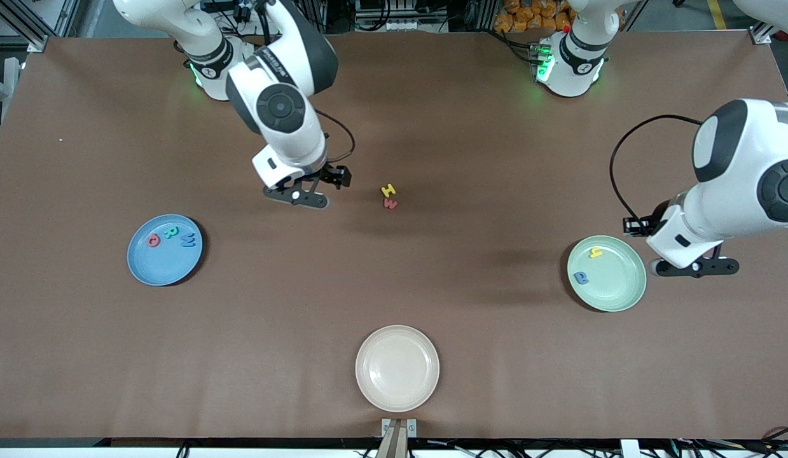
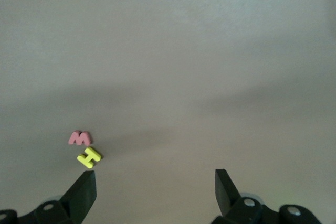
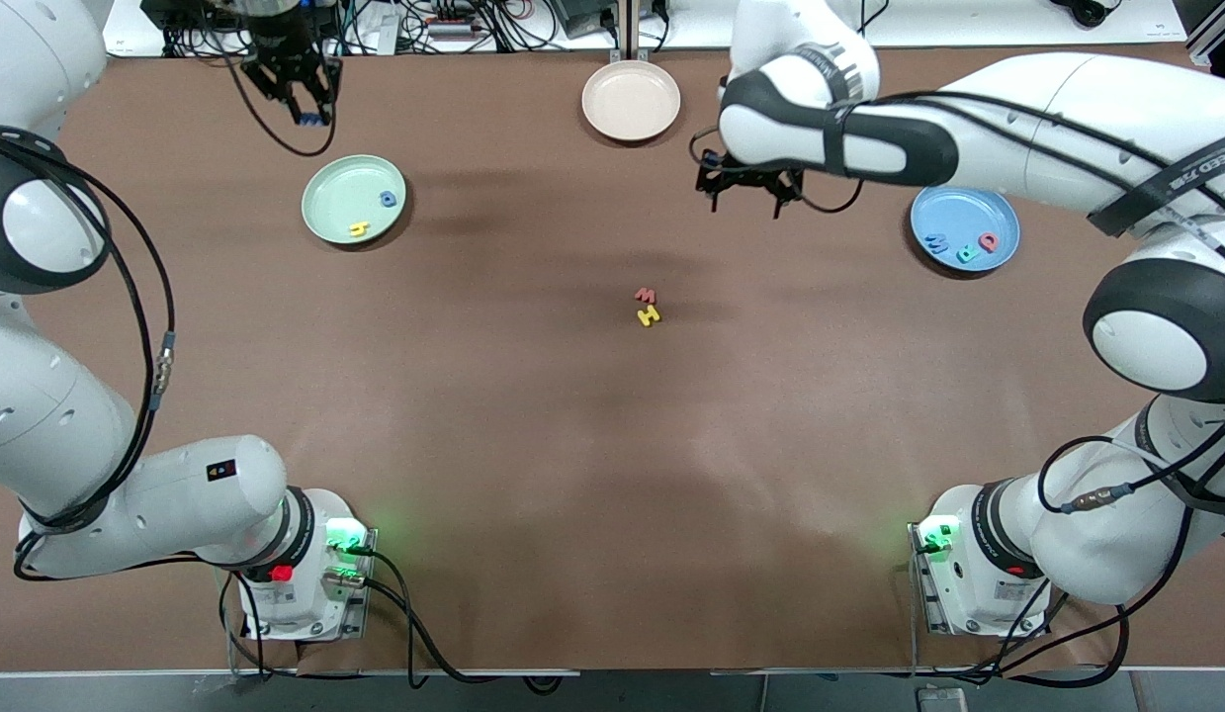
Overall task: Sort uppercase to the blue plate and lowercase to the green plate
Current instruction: 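Carry the m to the green plate while the right gripper reaches letters, then drop the m into the green plate while the right gripper lowers over letters, then close the right gripper on the yellow foam H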
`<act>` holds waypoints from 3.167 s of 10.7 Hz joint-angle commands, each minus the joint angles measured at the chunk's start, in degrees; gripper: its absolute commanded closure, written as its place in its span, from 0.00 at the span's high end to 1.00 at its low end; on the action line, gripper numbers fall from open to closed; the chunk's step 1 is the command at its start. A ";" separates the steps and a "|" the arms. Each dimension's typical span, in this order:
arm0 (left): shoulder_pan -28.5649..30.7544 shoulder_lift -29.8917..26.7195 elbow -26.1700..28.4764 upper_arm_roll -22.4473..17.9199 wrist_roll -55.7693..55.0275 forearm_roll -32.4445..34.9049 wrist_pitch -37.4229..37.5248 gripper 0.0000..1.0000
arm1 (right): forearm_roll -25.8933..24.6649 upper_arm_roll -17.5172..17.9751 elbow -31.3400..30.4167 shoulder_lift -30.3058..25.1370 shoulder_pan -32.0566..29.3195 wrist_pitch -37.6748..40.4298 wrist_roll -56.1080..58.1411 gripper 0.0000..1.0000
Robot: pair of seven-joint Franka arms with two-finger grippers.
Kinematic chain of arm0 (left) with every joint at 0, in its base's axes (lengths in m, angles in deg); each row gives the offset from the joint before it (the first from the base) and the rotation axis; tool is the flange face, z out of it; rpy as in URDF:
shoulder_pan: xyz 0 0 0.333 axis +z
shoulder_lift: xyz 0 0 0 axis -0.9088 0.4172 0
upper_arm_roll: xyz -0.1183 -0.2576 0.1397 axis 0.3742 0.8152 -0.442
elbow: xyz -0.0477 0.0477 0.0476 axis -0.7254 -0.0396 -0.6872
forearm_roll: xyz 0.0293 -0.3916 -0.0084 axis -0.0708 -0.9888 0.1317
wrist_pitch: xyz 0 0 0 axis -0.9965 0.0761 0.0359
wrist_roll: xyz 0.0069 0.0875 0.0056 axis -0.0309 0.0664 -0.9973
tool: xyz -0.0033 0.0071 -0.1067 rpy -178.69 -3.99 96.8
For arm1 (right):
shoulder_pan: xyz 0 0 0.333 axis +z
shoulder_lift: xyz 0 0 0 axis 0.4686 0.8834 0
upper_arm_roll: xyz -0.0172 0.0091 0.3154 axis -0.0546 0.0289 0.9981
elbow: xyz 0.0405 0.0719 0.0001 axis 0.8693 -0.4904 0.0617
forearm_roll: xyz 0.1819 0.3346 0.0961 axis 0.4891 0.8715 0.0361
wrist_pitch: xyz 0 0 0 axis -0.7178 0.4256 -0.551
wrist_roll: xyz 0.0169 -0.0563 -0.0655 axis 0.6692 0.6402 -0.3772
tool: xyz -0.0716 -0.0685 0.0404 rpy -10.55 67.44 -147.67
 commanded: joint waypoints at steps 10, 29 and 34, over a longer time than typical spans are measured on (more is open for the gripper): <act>2.65 4.72 6.29 0.41 -0.47 4.52 -10.58 0.00 | -3.18 0.35 -8.64 7.48 14.87 -28.17 -15.98 1.00; 1.42 -0.99 -10.14 4.62 -0.03 3.56 1.09 1.00 | -5.66 -0.62 -0.83 21.64 14.78 -31.27 -16.96 0.90; 1.77 -1.17 -11.47 4.98 -0.03 3.65 2.78 1.00 | -5.48 -0.53 -0.65 22.08 14.87 -31.62 -17.05 0.67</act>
